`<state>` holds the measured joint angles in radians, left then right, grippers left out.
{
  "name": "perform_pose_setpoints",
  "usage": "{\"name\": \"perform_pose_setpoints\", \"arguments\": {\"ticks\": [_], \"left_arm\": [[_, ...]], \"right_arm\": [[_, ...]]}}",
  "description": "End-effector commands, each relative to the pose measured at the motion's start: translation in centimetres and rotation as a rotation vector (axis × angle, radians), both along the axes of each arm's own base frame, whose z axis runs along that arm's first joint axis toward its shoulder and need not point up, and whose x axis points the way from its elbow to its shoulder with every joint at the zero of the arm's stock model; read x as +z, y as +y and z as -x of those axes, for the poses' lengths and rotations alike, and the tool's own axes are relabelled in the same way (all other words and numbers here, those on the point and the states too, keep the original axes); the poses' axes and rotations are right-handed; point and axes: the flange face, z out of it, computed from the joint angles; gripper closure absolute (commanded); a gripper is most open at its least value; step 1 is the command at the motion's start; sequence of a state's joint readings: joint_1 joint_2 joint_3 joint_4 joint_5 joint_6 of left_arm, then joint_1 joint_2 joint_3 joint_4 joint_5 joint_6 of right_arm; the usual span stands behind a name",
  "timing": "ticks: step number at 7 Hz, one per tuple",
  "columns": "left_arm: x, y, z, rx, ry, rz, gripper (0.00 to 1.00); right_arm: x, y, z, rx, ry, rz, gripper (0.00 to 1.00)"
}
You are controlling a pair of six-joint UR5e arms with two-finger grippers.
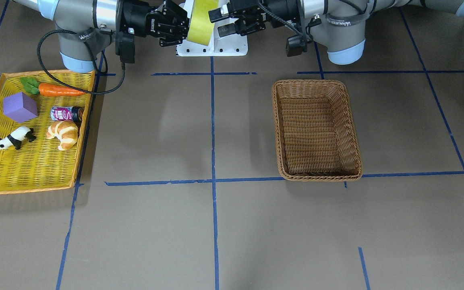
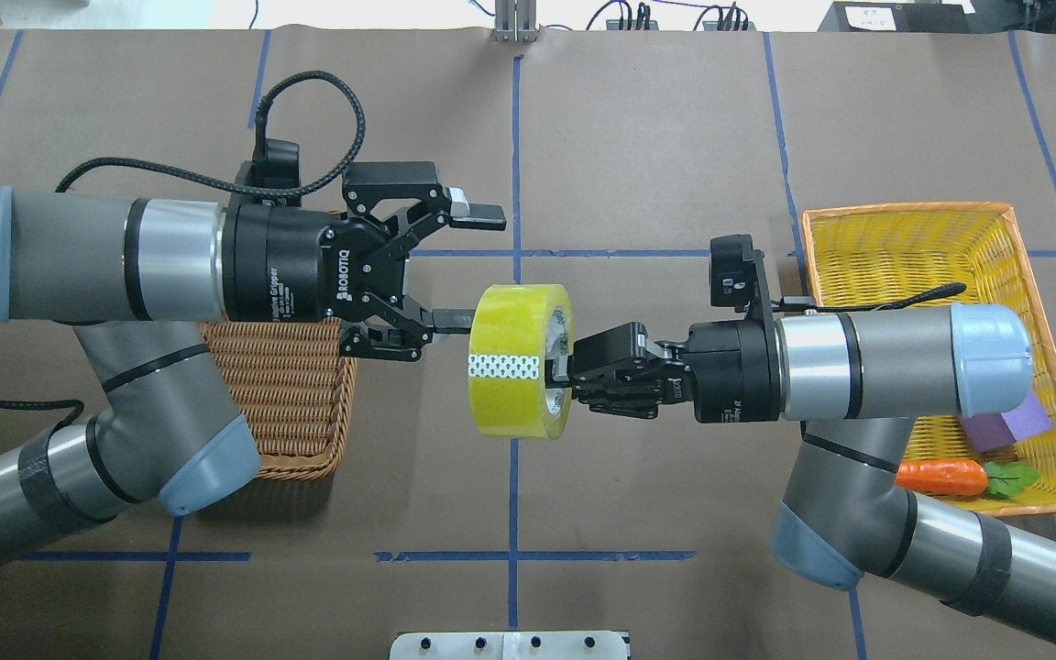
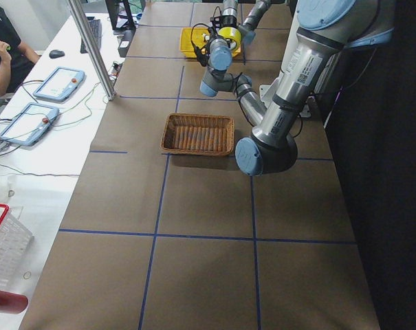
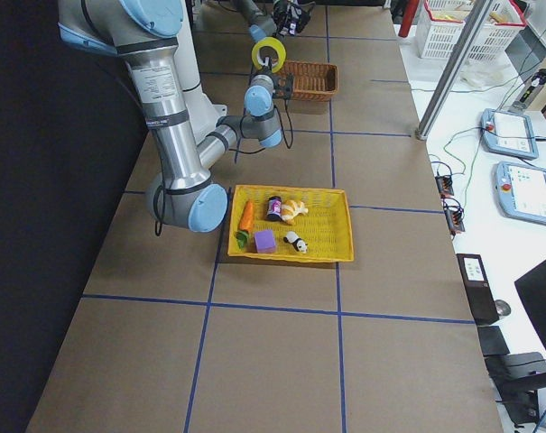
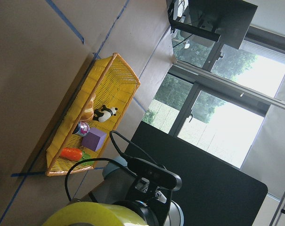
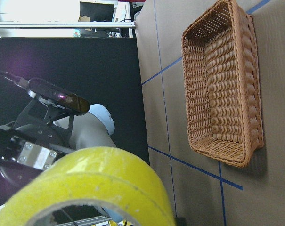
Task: Move tape to another basket
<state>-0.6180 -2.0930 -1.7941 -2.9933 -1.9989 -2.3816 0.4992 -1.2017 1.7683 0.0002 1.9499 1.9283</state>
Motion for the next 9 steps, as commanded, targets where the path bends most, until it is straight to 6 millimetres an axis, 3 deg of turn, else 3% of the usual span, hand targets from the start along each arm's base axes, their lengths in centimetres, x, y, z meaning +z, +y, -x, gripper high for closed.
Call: {"name": "perform_pose_setpoints", "arguments": {"ticks": [1,7,8,9], "left_arm": [[-0.56,1.14,-0.34,0.015,0.018,0.0,0.0],[-0.81,1.82,-0.42,0.026,0.026,-0.004,0.01],[-0.93,1.86,-0.37,0.028,0.029,-0.003,0.15],[-0.7,1.86,-0.38,0.057,0.03,0.045,0.59]], "right_arm": [[-0.17,0.16,0.56,0.004,-0.004,0.009,1.0],[-0.04,0.4,1.01,0.006,-0.005,0.016,0.99],[-0.11,0.4,1.02,0.006,-0.006,0.015,0.96],[-0.13,0.46,1.21,0.004,-0.004,0.017,0.66]]}}
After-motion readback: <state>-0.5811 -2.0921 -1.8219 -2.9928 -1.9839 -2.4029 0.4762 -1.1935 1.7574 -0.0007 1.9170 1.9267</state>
